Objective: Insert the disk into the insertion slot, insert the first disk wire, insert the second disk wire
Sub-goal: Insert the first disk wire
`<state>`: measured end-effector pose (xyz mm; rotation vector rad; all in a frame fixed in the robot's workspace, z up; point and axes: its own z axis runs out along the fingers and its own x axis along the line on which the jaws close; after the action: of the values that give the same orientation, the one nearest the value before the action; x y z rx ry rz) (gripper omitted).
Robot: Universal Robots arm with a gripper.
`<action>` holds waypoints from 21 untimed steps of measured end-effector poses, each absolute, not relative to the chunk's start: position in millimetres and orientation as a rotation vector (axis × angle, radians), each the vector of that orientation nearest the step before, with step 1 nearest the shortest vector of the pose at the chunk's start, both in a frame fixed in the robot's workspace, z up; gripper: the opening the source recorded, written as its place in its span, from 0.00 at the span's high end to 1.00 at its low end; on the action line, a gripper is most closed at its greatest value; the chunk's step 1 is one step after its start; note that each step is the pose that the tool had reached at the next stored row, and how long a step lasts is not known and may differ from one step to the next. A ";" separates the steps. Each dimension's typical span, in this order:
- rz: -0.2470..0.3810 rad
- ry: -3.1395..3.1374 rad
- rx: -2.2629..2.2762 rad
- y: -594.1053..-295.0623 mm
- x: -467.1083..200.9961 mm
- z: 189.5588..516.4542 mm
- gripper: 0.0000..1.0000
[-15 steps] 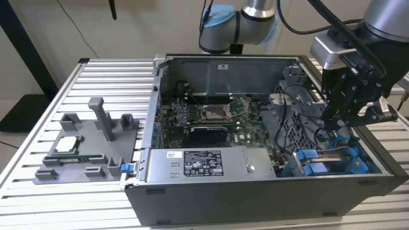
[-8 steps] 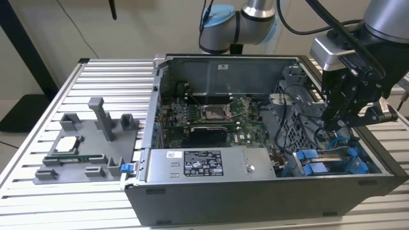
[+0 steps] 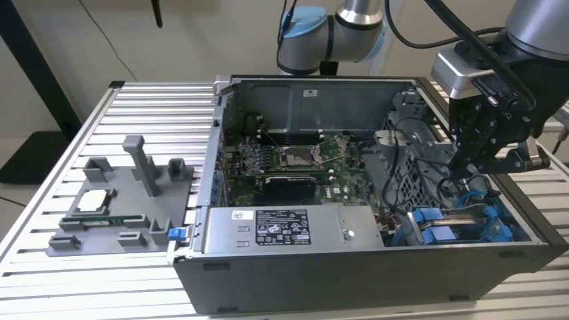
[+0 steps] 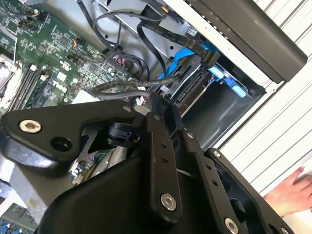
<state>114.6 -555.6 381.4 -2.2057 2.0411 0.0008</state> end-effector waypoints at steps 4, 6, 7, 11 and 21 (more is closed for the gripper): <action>0.001 2.041 -2.206 -555.6 114.6 381.4 1.00; 0.001 2.041 -2.206 -555.6 114.6 381.4 1.00; 0.001 2.041 -2.206 -555.6 114.6 381.4 1.00; 0.001 2.041 -2.206 -555.6 114.6 381.4 1.00; 0.058 2.067 -2.228 -556.8 130.4 381.1 1.00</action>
<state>130.4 -556.8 381.1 -2.2278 2.0669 0.0577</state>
